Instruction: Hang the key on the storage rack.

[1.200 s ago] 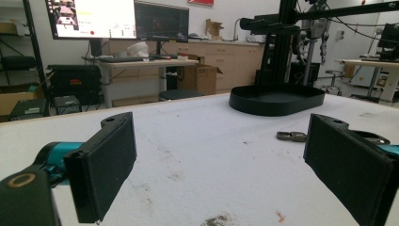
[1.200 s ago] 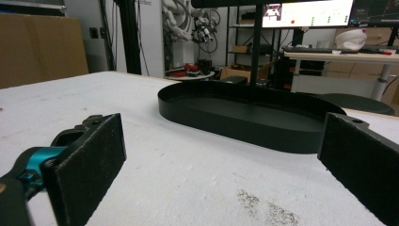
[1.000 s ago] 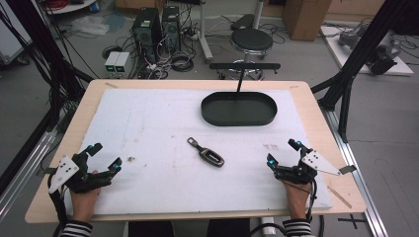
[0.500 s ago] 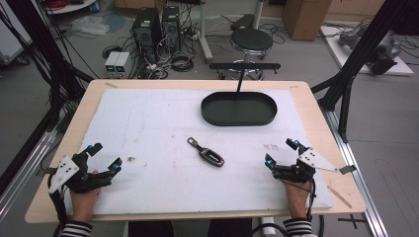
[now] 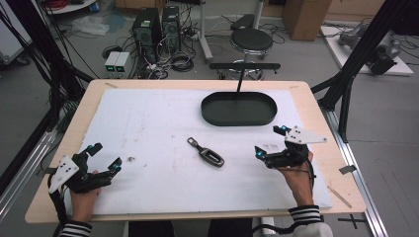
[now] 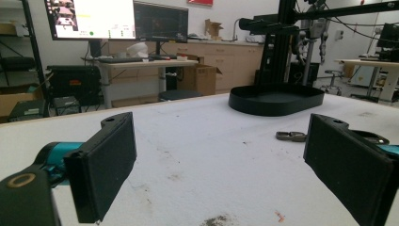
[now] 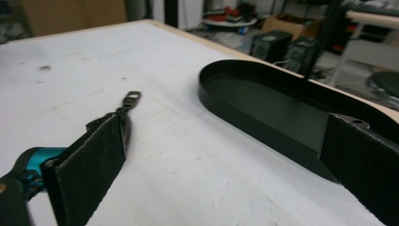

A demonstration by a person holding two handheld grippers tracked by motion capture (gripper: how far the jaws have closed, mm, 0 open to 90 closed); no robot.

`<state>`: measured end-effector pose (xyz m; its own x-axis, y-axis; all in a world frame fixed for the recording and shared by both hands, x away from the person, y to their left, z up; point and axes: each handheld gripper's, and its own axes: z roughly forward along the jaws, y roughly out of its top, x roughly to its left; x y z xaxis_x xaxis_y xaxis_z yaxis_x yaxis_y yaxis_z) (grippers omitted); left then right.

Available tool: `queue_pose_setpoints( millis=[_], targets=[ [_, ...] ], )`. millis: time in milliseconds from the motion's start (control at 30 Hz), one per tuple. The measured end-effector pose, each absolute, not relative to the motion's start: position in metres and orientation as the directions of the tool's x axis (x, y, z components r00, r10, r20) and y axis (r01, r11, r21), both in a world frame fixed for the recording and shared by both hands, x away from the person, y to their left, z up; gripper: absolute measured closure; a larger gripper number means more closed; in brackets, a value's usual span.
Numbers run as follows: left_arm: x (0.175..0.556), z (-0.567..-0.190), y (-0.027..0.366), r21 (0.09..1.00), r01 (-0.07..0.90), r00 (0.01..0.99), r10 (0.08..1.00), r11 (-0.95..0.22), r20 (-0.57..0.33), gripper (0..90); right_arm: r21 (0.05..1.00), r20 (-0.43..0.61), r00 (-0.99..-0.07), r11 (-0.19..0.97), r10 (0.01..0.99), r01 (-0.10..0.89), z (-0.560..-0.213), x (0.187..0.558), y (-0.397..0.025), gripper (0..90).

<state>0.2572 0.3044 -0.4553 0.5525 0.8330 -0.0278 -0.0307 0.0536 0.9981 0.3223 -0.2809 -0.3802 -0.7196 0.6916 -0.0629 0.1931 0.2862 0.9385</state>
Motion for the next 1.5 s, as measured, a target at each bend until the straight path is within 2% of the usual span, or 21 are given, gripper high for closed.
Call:
queue_pose_setpoints(
  millis=[167, 333, 667, 1000, 1500],
  targets=[
    [0.257, -0.455, 0.304, 0.998, -0.03, 0.552, 0.833, 0.055, -0.029, 10.2, 0.912, -0.088, -0.763, 0.36, 0.641, 0.198, -0.366, 0.332, -0.264, 0.4],
    [0.257, -0.455, 0.305, 0.998, -0.03, 0.552, 0.833, 0.056, -0.03, 10.3, 0.862, -0.111, -0.829, 0.468, 0.548, 0.194, -0.35, 0.345, -0.237, 0.4],
    [0.257, -0.455, 0.305, 0.998, -0.029, 0.552, 0.833, 0.056, -0.03, 10.3, 0.779, -0.102, -0.883, 0.588, 0.459, 0.216, -0.338, 0.359, -0.197, 0.4],
    [0.258, -0.455, 0.305, 0.998, -0.027, 0.553, 0.833, 0.058, -0.033, 10.3, 0.675, -0.089, -0.924, 0.704, 0.373, 0.22, -0.344, 0.367, -0.155, 0.5],
    [0.258, -0.455, 0.305, 0.998, -0.023, 0.553, 0.832, 0.056, -0.033, 10.2, 0.532, -0.06, -0.941, 0.808, 0.334, 0.253, -0.368, 0.379, -0.119, 0.5]
  ],
)
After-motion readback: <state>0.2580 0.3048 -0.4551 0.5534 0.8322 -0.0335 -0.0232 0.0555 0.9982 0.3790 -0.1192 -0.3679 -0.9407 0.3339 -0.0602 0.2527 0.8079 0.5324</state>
